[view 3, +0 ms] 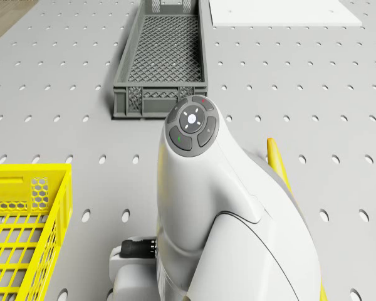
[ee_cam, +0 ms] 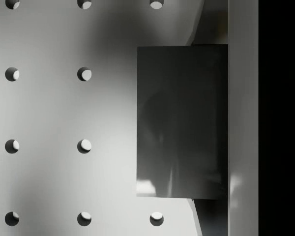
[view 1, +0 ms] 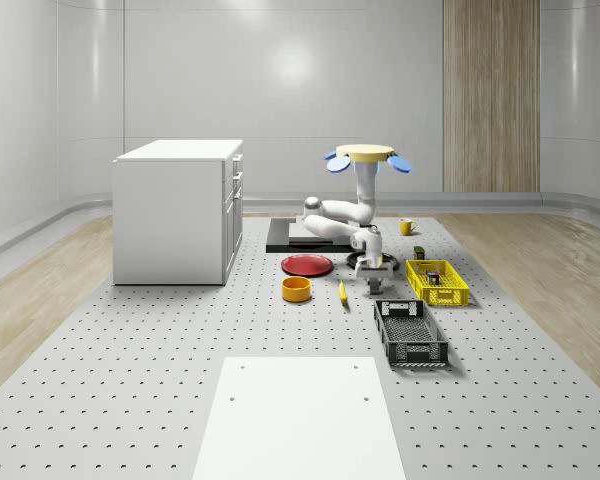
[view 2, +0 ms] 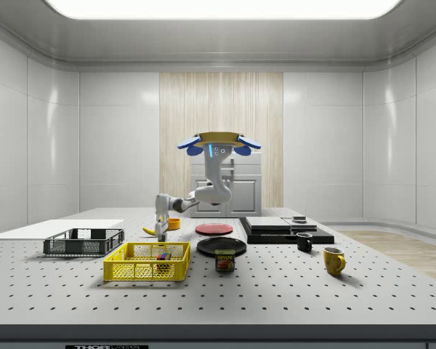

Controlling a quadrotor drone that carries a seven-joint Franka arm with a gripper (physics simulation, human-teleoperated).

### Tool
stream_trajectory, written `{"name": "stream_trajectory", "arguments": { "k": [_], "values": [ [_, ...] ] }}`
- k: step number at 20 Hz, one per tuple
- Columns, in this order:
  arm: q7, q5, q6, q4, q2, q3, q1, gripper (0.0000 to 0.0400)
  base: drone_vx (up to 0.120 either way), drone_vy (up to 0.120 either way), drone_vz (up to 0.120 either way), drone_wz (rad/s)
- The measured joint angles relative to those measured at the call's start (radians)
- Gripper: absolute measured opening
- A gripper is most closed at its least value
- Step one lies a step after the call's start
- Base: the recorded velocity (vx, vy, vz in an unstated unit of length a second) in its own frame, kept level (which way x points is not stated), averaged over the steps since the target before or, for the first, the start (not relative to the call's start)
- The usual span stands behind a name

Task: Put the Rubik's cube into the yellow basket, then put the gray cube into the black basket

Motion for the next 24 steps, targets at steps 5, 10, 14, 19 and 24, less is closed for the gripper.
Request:
{"name": "stream_trajectory", "arguments": {
  "k": [5,10,14,19,24],
  "values": [
    [-0.001,0.031,-0.012,-0.007,-0.002,0.033,0.005,0.0251,0.000,0.000,0.120,0.000],
    [-0.001,0.043,-0.015,-0.009,-0.004,0.046,0.007,0.0251,0.000,0.000,0.080,0.000],
    [-0.001,0.047,-0.015,-0.010,-0.006,0.050,0.007,0.0251,0.000,0.120,0.000,0.000],
    [-0.001,0.050,-0.014,-0.010,-0.008,0.051,0.007,0.0251,0.040,0.120,0.000,0.000],
    [-0.001,0.051,-0.013,-0.010,-0.009,0.052,0.006,0.0251,0.120,0.016,0.000,0.000]
  ]
}}
